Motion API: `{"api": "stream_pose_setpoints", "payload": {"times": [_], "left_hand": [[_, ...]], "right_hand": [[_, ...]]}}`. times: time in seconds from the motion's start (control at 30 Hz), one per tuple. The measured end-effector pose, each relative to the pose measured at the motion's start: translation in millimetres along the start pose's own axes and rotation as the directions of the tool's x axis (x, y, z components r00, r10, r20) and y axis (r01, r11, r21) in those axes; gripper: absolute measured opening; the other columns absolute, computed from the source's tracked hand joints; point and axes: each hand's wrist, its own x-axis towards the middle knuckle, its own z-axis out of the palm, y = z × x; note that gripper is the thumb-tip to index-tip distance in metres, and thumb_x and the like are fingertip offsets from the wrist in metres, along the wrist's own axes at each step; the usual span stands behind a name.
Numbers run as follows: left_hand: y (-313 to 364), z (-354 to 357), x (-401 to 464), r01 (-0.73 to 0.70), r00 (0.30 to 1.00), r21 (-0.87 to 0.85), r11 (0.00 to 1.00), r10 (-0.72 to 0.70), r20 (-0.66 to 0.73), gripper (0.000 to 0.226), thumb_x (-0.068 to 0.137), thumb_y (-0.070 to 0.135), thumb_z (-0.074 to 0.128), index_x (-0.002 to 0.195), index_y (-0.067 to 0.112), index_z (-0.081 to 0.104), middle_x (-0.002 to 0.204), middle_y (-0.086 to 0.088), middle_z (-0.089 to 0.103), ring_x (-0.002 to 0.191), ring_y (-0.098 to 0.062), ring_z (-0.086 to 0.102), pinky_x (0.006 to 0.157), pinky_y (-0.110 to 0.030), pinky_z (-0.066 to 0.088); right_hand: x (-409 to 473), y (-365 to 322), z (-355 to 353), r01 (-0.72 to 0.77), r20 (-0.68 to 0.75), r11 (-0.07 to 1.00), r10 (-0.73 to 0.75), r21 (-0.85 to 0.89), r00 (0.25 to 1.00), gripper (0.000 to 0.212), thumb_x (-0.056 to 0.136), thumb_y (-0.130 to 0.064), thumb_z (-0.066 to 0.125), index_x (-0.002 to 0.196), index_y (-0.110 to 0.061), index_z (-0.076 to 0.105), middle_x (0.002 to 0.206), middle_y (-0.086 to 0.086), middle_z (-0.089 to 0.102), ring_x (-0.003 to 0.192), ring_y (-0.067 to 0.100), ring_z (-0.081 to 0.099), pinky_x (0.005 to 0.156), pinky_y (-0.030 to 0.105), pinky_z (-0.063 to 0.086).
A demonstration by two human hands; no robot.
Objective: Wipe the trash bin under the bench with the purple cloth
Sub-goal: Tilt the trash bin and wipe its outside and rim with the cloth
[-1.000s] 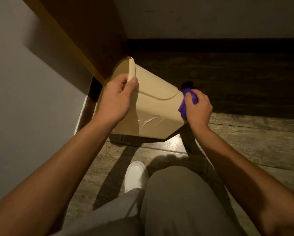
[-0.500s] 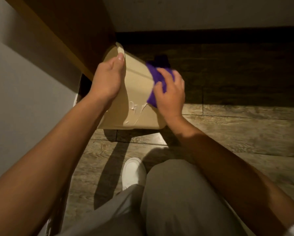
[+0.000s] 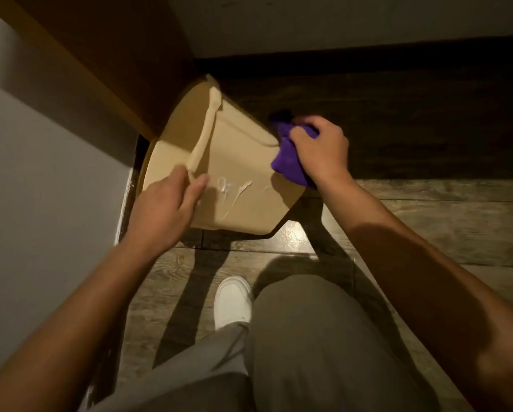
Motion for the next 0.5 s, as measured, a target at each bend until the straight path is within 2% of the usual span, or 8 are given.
{"api": "stream_pose_setpoints", "payload": {"times": [0.03, 0.1, 0.17, 0.27, 0.37, 0.43, 0.5], "left_hand": [[-7.0, 6.9, -10.1, 0.005, 0.999, -0.009, 1.000, -0.005, -0.031, 0.052, 0.103, 0.052, 0.031, 0.116, 0.011, 0.060, 0.085, -0.002, 0.065, 0.076, -0.027, 0.066, 0.062, -0.039, 0.053], [-9.1, 17.9, -14.6, -0.012, 0.997, -0.063, 0.998, 0.008, -0.074, 0.043, 0.108, 0.039, 0.035, 0.112, 0.009, 0.064, 0.080, -0.006, 0.065, 0.072, -0.029, 0.065, 0.060, -0.043, 0.054], [-1.9, 21.5, -1.7, -0.045, 0.992, -0.087, 0.995, 0.034, -0.120, 0.040, 0.106, 0.039, 0.036, 0.106, 0.011, 0.065, 0.079, -0.004, 0.066, 0.069, -0.024, 0.062, 0.057, -0.038, 0.051], [6.0, 19.2, 15.4, -0.085, 0.981, -0.015, 0.996, 0.081, -0.178, 0.035, 0.105, 0.034, 0.039, 0.094, 0.011, 0.063, 0.073, -0.003, 0.062, 0.063, -0.021, 0.056, 0.053, -0.032, 0.038], [11.3, 17.7, 17.6, -0.041, 0.979, 0.000, 0.999, 0.040, -0.201, 0.032, 0.107, 0.027, 0.043, 0.099, 0.007, 0.068, 0.080, -0.012, 0.070, 0.068, -0.025, 0.062, 0.060, -0.041, 0.049], [21.0, 18.7, 18.2, -0.031, 0.978, -0.083, 0.996, 0.013, -0.208, 0.033, 0.107, 0.027, 0.044, 0.100, 0.008, 0.069, 0.083, -0.011, 0.071, 0.073, -0.025, 0.064, 0.066, -0.046, 0.053], [24.4, 19.3, 21.4, 0.002, 0.979, -0.155, 0.988, -0.033, -0.199, 0.032, 0.106, 0.029, 0.044, 0.099, 0.011, 0.069, 0.086, -0.005, 0.069, 0.075, -0.018, 0.063, 0.069, -0.042, 0.054]], "right_hand": [[-6.4, -9.9, 3.1, 0.048, 0.003, 0.999, -0.048, 0.027, 0.999, 0.029, 0.099, -0.030, 0.063, 0.127, -0.025, 0.068, 0.127, -0.003, 0.067, 0.107, 0.012, 0.062, 0.075, 0.016, 0.048], [-21.9, -32.5, 14.2, 0.168, -0.015, 0.982, -0.168, 0.088, 0.986, 0.030, 0.098, -0.026, 0.063, 0.128, -0.024, 0.068, 0.127, -0.003, 0.068, 0.109, 0.011, 0.063, 0.080, 0.017, 0.051], [-35.7, -53.5, 30.9, 0.335, -0.035, 0.936, -0.334, 0.109, 0.942, 0.036, 0.096, -0.027, 0.063, 0.132, -0.024, 0.065, 0.131, -0.002, 0.066, 0.111, 0.009, 0.062, 0.087, 0.021, 0.052], [-48.1, -59.7, 57.9, 0.526, -0.016, 0.846, -0.529, -0.087, 0.849, 0.044, 0.098, -0.028, 0.055, 0.141, -0.022, 0.060, 0.144, 0.009, 0.058, 0.126, 0.025, 0.055, 0.098, 0.037, 0.050], [-47.0, -32.4, 65.8, 0.562, 0.010, 0.798, -0.574, -0.216, 0.819, 0.043, 0.101, -0.029, 0.050, 0.143, -0.022, 0.058, 0.150, 0.015, 0.051, 0.136, 0.034, 0.047, 0.103, 0.051, 0.048], [-39.9, -3.5, 66.3, 0.546, -0.031, 0.786, -0.578, -0.289, 0.816, 0.041, 0.100, -0.031, 0.051, 0.140, -0.022, 0.060, 0.149, 0.016, 0.052, 0.134, 0.035, 0.047, 0.102, 0.054, 0.048], [-35.6, 26.3, 66.8, 0.479, -0.057, 0.811, -0.525, -0.337, 0.849, 0.041, 0.100, -0.033, 0.050, 0.139, -0.023, 0.060, 0.148, 0.016, 0.052, 0.133, 0.036, 0.048, 0.102, 0.052, 0.049]]}}
